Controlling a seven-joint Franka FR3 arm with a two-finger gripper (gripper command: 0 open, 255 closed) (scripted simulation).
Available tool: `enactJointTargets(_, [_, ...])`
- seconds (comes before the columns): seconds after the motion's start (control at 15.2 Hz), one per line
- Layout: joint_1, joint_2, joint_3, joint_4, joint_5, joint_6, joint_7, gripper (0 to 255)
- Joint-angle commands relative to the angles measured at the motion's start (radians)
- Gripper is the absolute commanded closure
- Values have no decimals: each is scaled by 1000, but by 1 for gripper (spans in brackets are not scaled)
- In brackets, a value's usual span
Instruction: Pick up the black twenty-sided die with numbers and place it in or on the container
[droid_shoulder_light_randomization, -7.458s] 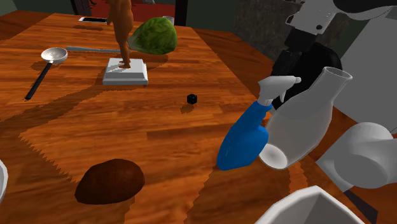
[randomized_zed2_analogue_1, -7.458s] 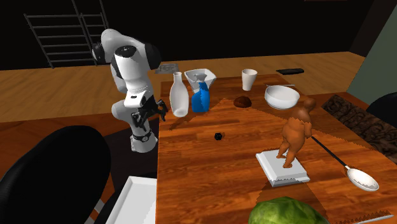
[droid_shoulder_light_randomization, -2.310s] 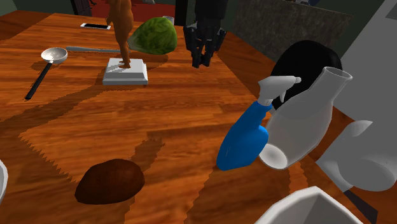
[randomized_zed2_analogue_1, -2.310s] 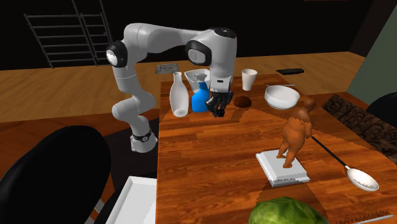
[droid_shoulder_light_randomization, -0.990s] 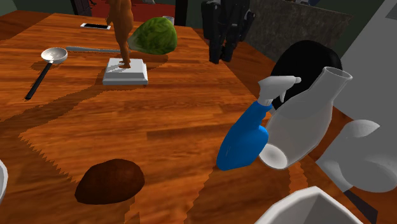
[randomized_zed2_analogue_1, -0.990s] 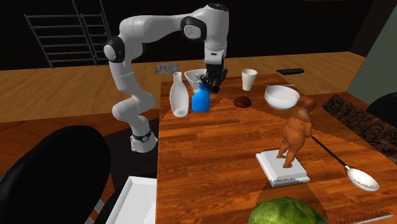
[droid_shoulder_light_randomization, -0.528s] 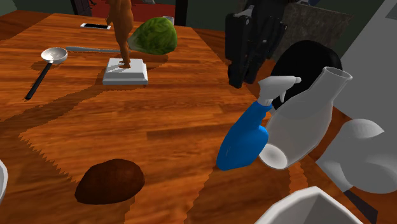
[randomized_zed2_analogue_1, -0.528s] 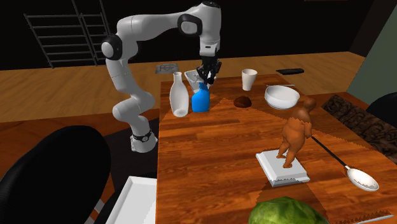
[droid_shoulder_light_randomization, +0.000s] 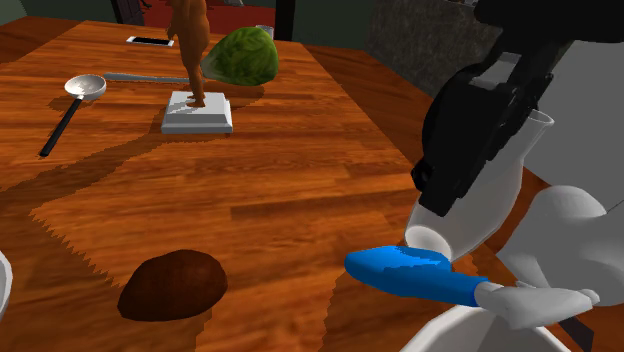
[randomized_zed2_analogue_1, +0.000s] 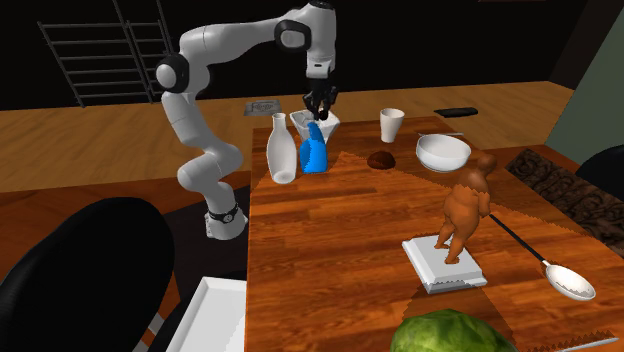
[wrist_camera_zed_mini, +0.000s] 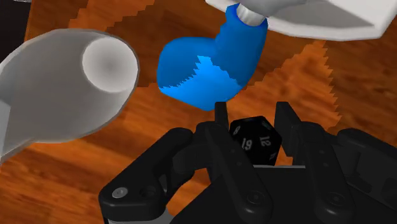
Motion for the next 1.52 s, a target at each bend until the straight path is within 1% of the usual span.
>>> enactJointTargets(0.0, [14, -15, 32, 9, 22, -8, 49, 255])
enactJointTargets(0.4, [50, -53, 127, 25, 85, -11, 183, 255])
enactJointTargets(0.73, [66, -58, 225, 69, 130, -8, 305, 255])
enactJointTargets(1.45, [93, -119, 242, -115, 169, 117, 262, 255])
